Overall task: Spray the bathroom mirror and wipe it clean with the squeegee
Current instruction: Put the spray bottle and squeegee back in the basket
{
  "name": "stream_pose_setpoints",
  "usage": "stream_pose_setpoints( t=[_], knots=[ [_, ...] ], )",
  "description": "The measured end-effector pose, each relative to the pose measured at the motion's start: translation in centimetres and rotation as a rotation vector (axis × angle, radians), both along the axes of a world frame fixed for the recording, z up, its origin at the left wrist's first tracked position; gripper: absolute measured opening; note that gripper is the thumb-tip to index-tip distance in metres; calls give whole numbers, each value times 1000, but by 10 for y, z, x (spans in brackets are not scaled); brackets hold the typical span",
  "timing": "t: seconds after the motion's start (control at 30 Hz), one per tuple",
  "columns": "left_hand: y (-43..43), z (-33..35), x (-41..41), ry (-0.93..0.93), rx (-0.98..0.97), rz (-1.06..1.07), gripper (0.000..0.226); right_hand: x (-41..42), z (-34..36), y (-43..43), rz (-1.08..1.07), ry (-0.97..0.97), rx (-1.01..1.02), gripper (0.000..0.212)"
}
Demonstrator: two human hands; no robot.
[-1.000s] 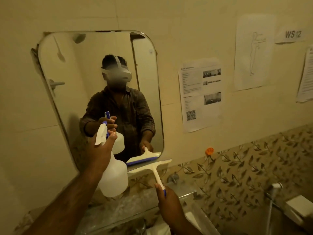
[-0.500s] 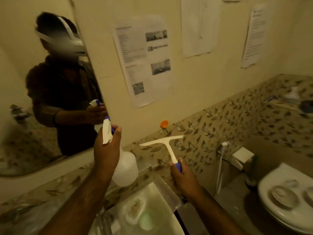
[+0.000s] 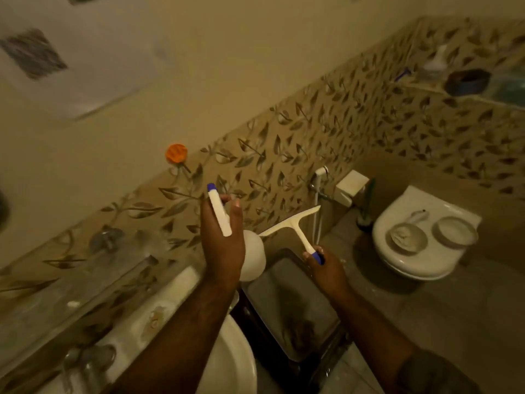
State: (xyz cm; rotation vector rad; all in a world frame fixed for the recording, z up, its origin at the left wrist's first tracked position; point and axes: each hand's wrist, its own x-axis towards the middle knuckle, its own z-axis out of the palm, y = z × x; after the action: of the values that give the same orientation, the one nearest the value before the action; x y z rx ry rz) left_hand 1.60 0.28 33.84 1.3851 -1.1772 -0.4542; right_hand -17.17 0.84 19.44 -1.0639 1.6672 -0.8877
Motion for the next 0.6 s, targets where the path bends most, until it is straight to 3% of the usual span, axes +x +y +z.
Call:
stream_pose_setpoints(
  t=[0.17, 0.3, 0.4, 0.6],
  knots=[
    [-19, -87, -37, -23, 136, -7, 57, -16, -65, -12, 90, 14, 149, 40],
    [-26, -159, -51, -69, 268, 107, 53, -20, -110, -19, 224, 48, 245, 35],
    [-28, -211, -58, -256, 285, 176, 52, -22, -141, -22, 280, 83, 253, 29],
    [-30, -315, -58, -373, 562, 208, 73, -10, -194, -29, 334, 44, 351, 35]
  ],
)
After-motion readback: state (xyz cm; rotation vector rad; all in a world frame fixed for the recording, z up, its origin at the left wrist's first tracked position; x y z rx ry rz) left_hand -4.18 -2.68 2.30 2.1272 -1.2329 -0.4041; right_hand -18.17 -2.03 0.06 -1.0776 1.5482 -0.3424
